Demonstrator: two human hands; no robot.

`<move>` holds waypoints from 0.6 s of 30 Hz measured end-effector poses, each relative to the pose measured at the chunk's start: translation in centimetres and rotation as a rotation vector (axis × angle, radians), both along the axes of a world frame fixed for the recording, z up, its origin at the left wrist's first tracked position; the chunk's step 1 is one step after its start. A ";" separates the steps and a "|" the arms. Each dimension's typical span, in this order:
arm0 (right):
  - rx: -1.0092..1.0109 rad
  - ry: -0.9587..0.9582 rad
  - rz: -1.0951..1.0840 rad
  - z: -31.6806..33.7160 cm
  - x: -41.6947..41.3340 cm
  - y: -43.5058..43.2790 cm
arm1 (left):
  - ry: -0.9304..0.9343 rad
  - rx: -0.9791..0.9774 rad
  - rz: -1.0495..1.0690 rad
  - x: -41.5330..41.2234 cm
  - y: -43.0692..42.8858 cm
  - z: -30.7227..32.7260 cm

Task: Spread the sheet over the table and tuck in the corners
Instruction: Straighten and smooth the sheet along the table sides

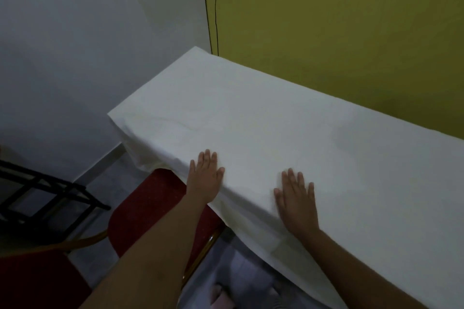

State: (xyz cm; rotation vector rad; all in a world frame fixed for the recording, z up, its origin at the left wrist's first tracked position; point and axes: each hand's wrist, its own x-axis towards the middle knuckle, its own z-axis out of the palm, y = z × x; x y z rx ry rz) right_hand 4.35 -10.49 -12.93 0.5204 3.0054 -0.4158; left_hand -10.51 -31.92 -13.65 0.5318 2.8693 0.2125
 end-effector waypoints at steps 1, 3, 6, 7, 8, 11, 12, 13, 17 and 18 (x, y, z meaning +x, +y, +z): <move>0.012 -0.001 -0.028 0.2 -0.9 0.7 | 0.010 0.001 -0.008 -0.6 -0.3 -0.1; 0.008 -0.015 -0.068 0.4 -2.6 1.2 | 0.027 0.018 -0.021 -1.3 -0.9 -0.3; 0.016 -0.056 -0.078 0.1 -5.1 -0.9 | 0.043 0.052 -0.012 -2.0 -1.9 -0.7; 0.022 -0.058 -0.061 0.0 -5.8 -2.2 | 0.052 0.057 -0.002 -2.2 -2.4 -0.8; 0.024 -0.055 -0.022 -0.1 -6.6 -3.5 | 0.056 0.062 0.013 -2.4 -2.9 -0.8; 0.039 -0.053 0.156 -0.2 -8.4 -7.1 | 0.067 0.100 0.114 -3.2 -4.8 -1.0; 0.039 -0.061 0.208 -0.2 -8.9 -8.0 | 0.068 0.121 0.170 -3.7 -5.3 -1.1; 0.035 -0.070 0.243 -0.2 -9.3 -8.7 | 0.070 0.141 0.229 -4.3 -5.9 -1.1; 0.019 -0.094 0.288 0.0 -11.3 -9.6 | 0.111 0.218 0.400 -6.6 -7.8 -1.3; 0.018 -0.098 0.300 0.1 -11.9 -9.8 | 0.123 0.255 0.460 -6.9 -8.3 -1.4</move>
